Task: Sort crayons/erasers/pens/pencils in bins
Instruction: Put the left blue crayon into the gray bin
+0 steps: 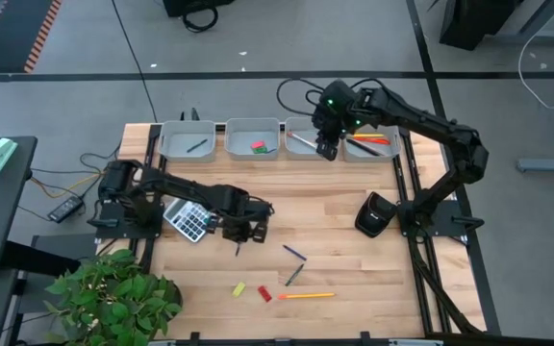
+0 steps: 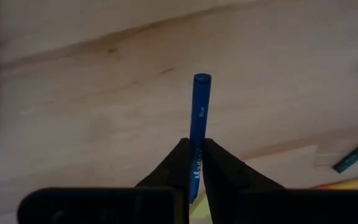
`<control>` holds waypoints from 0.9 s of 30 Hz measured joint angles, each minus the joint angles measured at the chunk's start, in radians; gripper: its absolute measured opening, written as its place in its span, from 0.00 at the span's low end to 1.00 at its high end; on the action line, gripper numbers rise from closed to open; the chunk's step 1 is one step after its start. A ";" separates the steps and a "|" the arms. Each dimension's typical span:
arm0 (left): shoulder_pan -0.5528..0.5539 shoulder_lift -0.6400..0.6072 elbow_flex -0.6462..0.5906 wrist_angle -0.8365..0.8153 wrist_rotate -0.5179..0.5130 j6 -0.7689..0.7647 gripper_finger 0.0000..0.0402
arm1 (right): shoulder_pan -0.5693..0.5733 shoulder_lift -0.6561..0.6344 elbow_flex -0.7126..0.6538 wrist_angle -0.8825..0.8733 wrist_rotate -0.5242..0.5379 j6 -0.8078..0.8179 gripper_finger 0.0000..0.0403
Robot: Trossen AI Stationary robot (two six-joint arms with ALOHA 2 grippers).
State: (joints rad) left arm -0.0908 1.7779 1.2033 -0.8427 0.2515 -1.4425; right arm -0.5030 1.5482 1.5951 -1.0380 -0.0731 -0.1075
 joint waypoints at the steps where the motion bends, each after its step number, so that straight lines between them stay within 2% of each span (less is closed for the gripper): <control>1: 0.005 -0.006 0.001 -0.007 0.000 0.001 0.09 | -0.007 0.000 0.000 0.015 0.000 0.003 0.31; 6: 0.039 -0.050 0.004 -0.045 -0.012 0.015 0.11 | -0.053 0.000 -0.001 0.040 0.000 0.006 0.31; 13: 0.108 -0.154 0.005 -0.129 -0.071 0.051 0.09 | -0.113 0.001 -0.047 0.141 0.000 0.067 0.31; 21: 0.240 -0.292 0.003 -0.235 -0.246 0.133 0.09 | -0.123 0.001 -0.288 0.291 -0.015 0.203 0.31; 27: 0.370 -0.357 0.007 -0.272 -0.298 0.284 0.08 | -0.116 0.001 -0.483 0.481 -0.028 0.292 0.31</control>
State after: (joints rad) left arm 0.2789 1.4209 1.2103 -1.1149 -0.0466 -1.1581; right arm -0.6186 1.5497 1.1123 -0.5572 -0.1013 0.1841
